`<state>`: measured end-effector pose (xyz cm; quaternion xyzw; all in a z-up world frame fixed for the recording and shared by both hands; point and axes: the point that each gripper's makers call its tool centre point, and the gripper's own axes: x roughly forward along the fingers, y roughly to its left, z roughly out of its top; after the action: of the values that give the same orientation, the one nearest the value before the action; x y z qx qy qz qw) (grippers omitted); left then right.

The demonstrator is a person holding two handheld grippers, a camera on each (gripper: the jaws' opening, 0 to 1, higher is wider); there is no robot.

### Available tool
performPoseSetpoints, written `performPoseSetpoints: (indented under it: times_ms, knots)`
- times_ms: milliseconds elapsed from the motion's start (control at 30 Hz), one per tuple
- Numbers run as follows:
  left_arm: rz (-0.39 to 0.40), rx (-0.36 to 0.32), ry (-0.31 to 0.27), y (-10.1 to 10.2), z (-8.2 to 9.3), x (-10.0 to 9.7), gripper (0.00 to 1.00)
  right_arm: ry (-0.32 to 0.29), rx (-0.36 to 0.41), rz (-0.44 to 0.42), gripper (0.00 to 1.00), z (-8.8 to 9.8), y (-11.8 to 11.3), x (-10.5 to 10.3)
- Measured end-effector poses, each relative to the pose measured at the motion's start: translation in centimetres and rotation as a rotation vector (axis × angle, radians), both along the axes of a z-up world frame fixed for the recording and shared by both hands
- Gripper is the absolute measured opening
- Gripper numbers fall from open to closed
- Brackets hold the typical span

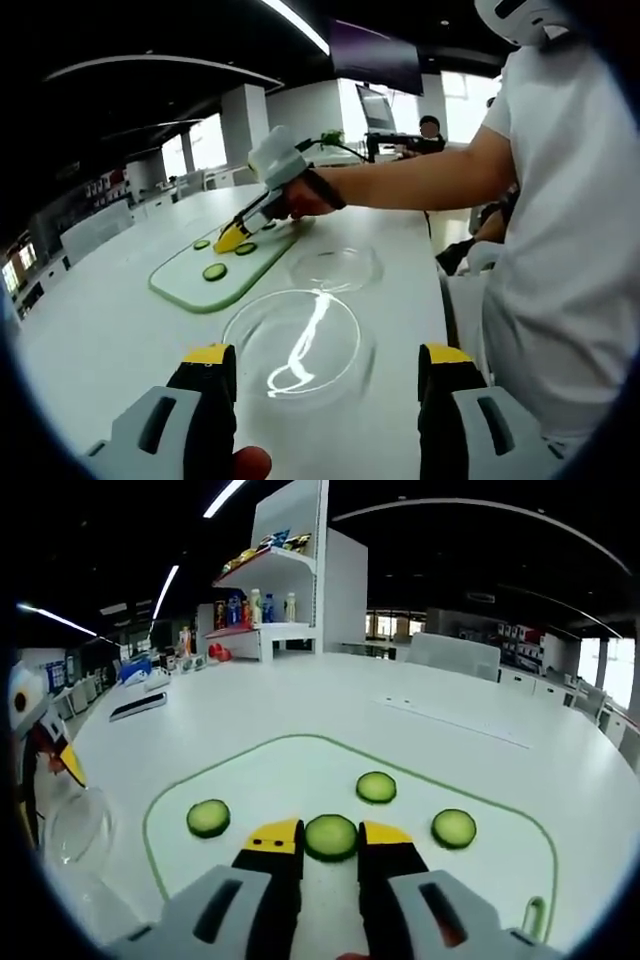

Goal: Open the petri dish lid, add cucumber slices into the petri dish, and close the lid

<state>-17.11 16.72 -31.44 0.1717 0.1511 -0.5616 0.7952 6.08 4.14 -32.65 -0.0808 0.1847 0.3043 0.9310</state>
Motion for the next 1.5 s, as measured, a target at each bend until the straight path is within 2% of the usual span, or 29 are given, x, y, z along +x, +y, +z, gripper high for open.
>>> performPoseSetpoints:
  times_ms: [467, 600, 1033, 1400, 1500]
  knots:
    - [-0.002, 0.013, 0.001, -0.21, -0.24, 0.05, 0.73, -0.026, -0.029, 0.011, 0.19, 0.22, 0.20, -0.17]
    - [0.000, 0.016, 0.002, -0.08, -0.34, 0.09, 0.72, -0.025, 0.001, 0.018, 0.19, 0.70, 0.47, -0.24]
    - [-0.002, 0.025, 0.004, -0.04, -0.60, 0.14, 0.72, -0.034, -0.002, 0.034, 0.19, 0.65, 0.71, -0.26]
    - [-0.003, 0.024, 0.005, -0.19, -0.62, 0.06, 0.72, -0.017, -0.009, 0.048, 0.22, 0.13, 0.72, -0.21]
    - [-0.004, 0.025, 0.004, -0.23, -0.59, 0.07, 0.72, -0.017, -0.011, 0.046, 0.26, 0.12, 0.67, -0.07]
